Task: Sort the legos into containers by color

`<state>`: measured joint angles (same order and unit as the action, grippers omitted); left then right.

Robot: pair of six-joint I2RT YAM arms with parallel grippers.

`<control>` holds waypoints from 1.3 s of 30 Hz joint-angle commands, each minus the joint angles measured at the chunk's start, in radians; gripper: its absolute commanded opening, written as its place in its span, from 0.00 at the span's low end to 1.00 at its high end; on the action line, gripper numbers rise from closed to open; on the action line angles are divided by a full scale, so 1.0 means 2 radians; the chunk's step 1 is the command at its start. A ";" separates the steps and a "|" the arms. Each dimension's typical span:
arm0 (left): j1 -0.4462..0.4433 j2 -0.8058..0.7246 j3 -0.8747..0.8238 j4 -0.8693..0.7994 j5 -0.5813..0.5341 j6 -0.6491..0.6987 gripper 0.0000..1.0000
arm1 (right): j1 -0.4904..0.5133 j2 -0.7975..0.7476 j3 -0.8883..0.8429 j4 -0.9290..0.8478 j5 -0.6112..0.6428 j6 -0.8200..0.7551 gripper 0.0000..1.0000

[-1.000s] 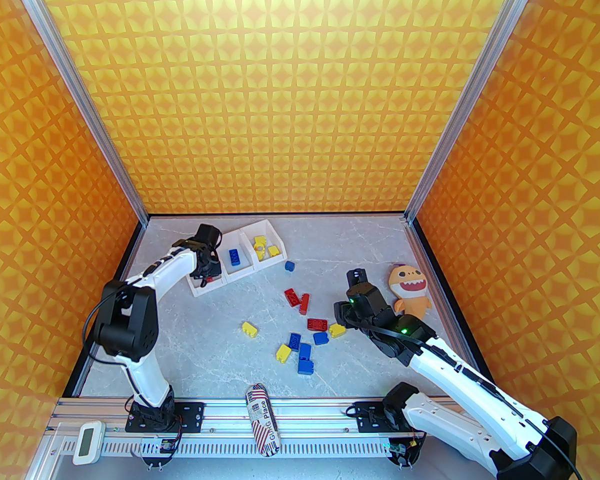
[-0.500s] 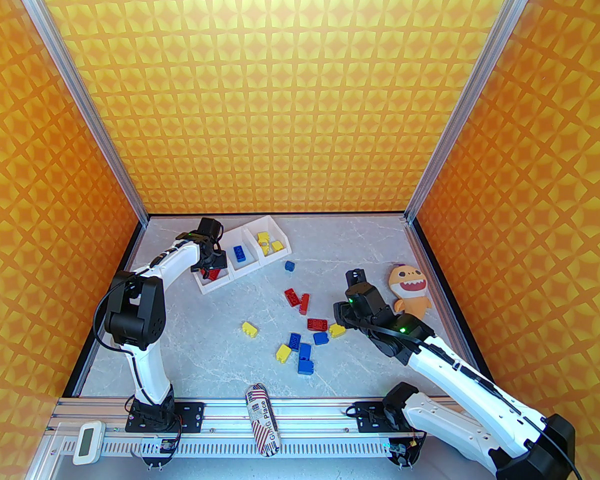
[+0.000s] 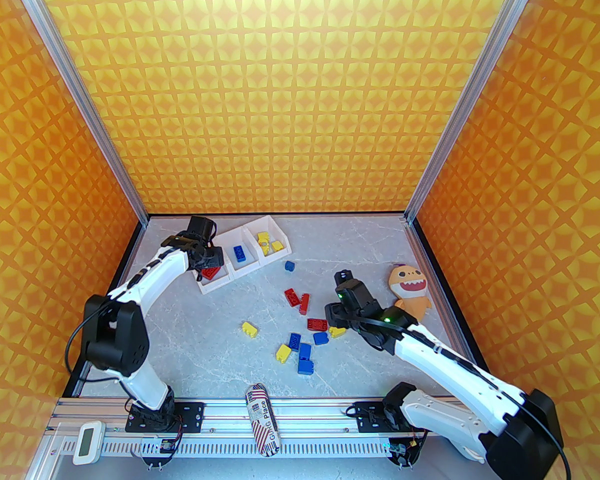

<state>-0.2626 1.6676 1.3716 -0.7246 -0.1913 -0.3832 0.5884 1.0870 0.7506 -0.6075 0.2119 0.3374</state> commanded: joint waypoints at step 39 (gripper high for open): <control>-0.081 -0.179 -0.137 -0.043 0.007 -0.074 0.72 | 0.005 0.224 0.052 0.159 -0.093 0.062 0.58</control>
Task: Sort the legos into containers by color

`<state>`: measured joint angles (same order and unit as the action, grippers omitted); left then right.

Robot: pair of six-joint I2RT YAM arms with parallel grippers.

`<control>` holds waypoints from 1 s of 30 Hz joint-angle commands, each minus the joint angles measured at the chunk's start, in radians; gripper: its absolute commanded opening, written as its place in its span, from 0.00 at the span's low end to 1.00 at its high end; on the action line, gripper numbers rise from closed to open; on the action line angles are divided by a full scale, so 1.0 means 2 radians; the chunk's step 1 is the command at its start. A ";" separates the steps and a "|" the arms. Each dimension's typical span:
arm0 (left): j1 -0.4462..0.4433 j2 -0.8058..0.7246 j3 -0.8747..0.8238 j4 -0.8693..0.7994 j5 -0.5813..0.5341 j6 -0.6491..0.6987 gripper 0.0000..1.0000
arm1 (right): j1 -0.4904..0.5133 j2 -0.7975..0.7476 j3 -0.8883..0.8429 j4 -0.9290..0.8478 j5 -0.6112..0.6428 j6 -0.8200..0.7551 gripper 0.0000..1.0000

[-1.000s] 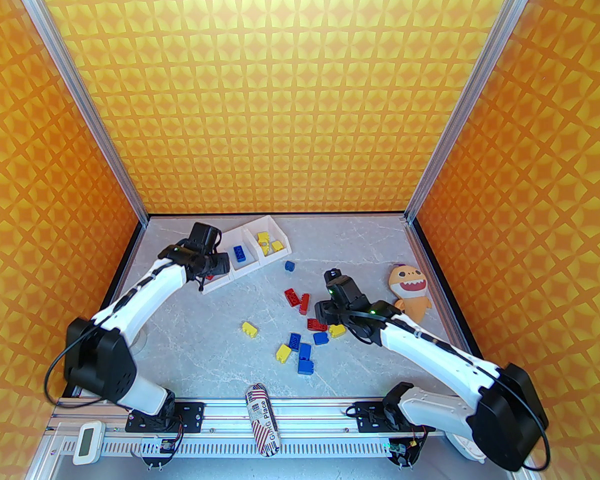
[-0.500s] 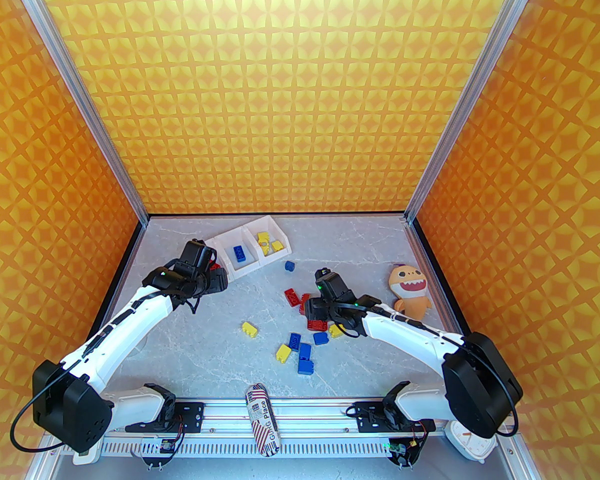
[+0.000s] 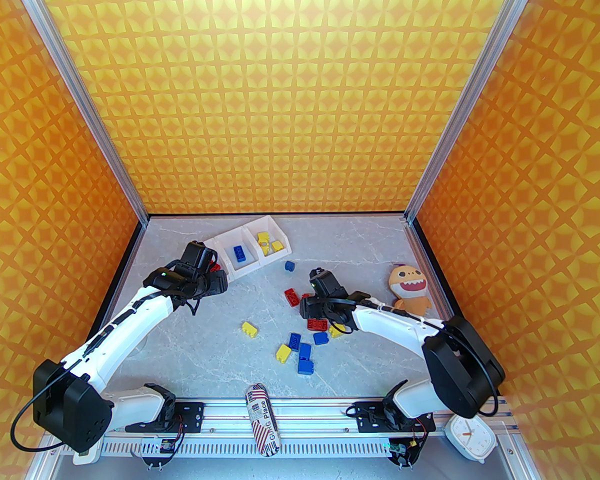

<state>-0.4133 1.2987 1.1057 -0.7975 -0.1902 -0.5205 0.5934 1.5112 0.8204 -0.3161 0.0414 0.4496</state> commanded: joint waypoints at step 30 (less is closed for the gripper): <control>-0.005 -0.003 -0.004 -0.018 0.006 0.003 0.72 | 0.004 0.119 0.087 -0.012 -0.002 -0.042 0.38</control>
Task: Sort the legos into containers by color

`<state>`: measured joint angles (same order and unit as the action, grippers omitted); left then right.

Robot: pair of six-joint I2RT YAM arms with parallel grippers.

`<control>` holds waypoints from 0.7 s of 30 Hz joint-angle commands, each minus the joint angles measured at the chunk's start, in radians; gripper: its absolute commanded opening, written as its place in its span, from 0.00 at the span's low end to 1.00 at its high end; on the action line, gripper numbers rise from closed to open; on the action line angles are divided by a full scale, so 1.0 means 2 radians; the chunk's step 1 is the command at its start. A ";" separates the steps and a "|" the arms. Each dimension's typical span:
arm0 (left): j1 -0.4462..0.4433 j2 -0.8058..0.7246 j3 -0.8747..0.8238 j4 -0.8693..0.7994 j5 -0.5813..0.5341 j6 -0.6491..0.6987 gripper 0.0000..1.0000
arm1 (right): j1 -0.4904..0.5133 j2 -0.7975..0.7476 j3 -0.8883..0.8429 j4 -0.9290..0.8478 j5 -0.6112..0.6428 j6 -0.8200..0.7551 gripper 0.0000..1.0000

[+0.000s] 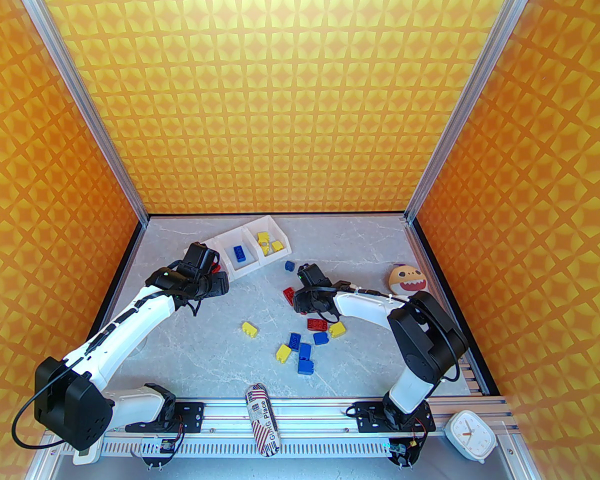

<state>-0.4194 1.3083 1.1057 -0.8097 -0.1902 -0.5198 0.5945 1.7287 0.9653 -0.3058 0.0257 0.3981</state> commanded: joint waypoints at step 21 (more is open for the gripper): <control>-0.001 -0.031 -0.002 -0.017 0.001 0.007 0.72 | 0.003 -0.041 0.070 -0.089 0.030 -0.061 0.19</control>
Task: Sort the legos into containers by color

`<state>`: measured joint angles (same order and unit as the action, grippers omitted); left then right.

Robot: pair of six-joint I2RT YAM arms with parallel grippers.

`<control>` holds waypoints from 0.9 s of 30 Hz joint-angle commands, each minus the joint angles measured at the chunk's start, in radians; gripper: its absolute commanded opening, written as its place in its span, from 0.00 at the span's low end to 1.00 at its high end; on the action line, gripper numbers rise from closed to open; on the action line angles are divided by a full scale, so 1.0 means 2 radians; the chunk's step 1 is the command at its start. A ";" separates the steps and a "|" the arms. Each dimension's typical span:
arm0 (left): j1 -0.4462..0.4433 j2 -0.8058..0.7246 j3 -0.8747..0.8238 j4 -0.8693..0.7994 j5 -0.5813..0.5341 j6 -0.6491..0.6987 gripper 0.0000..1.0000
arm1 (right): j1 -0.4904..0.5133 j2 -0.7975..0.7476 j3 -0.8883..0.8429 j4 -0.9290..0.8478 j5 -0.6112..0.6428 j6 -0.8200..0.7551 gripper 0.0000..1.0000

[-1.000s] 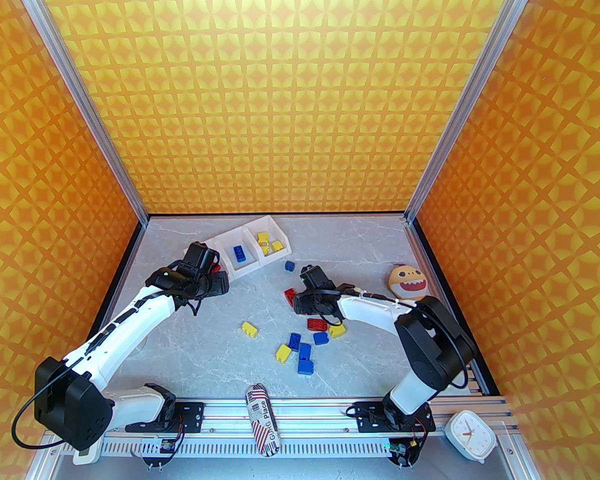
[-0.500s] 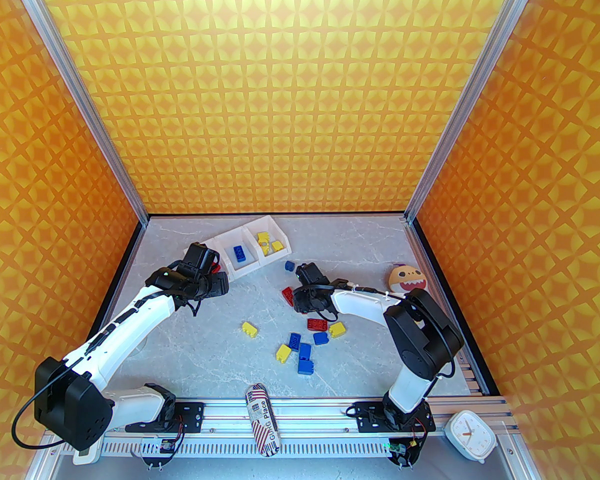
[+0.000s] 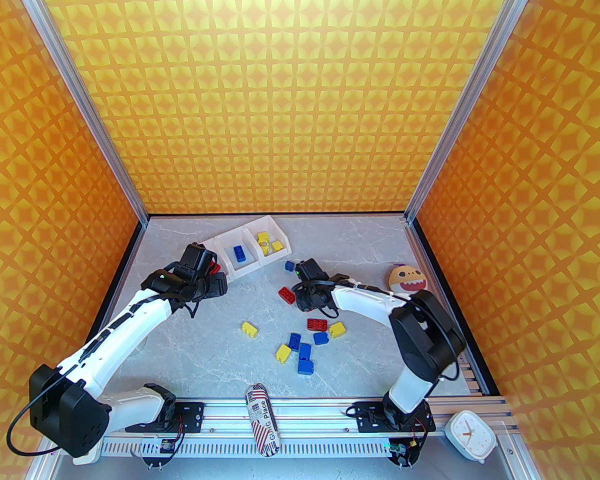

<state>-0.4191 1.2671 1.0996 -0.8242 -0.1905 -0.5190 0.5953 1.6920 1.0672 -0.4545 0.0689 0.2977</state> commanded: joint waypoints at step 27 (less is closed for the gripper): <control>0.056 -0.097 0.022 -0.089 0.000 0.016 0.71 | 0.098 0.145 0.274 0.119 -0.094 0.011 0.16</control>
<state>-0.3138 1.1145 1.1007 -0.9485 -0.1944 -0.4969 0.7753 1.9247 1.5436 -0.2405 -0.1062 0.3202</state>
